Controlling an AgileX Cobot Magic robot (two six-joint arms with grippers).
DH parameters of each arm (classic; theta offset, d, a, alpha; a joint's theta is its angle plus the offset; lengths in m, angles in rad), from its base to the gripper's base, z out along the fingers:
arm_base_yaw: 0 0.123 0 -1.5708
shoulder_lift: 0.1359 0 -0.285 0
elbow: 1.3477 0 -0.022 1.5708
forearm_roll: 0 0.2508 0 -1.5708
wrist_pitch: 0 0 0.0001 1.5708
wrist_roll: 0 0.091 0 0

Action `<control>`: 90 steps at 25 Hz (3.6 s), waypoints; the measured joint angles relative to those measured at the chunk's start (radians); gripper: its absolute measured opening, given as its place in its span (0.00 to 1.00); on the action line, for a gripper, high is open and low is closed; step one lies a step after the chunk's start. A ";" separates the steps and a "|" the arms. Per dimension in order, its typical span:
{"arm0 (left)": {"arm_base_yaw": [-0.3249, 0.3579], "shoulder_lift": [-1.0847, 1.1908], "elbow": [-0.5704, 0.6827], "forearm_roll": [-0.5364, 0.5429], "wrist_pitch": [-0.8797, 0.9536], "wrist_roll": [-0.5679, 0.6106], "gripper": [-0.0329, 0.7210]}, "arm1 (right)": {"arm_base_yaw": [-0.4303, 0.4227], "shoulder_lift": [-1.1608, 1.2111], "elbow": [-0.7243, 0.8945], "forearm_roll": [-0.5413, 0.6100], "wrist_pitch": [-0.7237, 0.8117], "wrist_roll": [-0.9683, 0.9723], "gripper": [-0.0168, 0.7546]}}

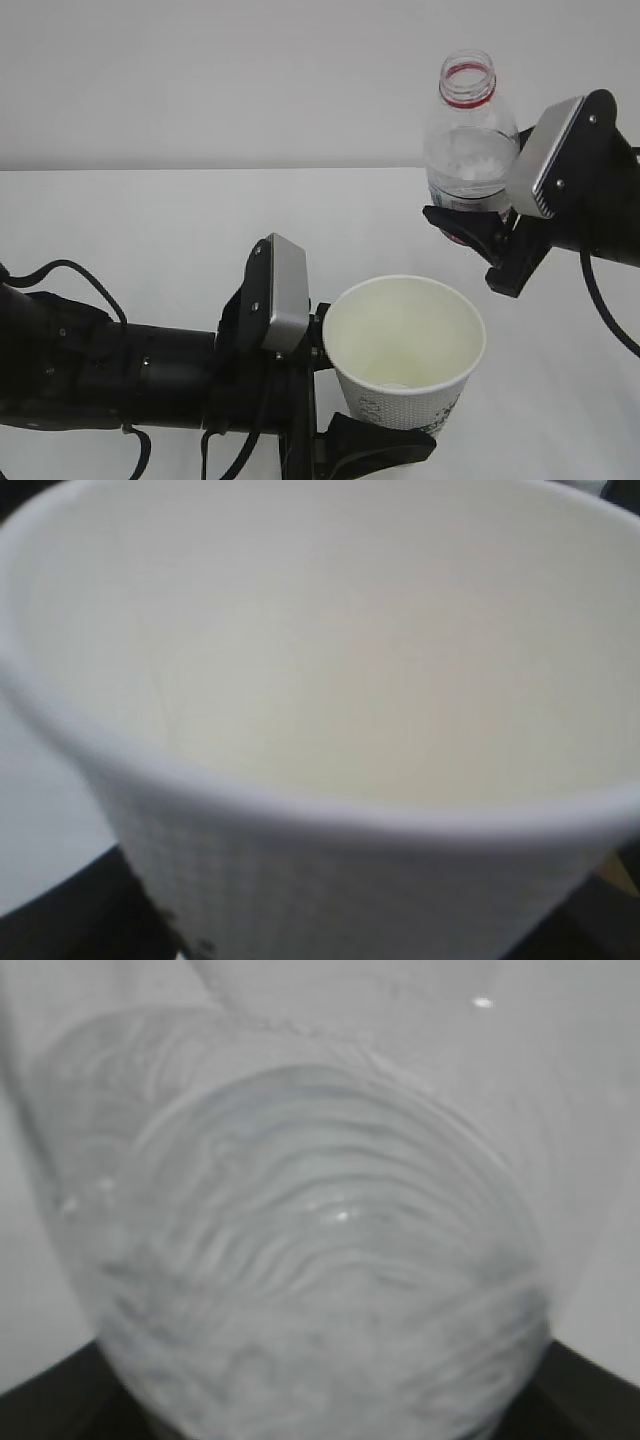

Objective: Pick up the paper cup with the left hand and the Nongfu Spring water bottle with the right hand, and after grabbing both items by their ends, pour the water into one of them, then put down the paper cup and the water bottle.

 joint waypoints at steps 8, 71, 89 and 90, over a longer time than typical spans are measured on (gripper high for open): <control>0.000 0.000 0.000 0.002 0.000 0.000 0.81 | 0.000 0.000 0.000 0.000 -0.012 -0.078 0.71; 0.000 -0.050 0.000 -0.041 0.022 0.007 0.80 | 0.000 0.000 0.000 0.114 -0.093 -0.585 0.71; 0.000 -0.125 0.000 0.003 0.078 -0.042 0.80 | 0.000 -0.034 -0.002 0.114 -0.124 -0.587 0.70; 0.000 -0.125 0.000 0.004 0.078 -0.042 0.80 | 0.000 -0.035 -0.002 0.110 -0.122 -0.587 0.70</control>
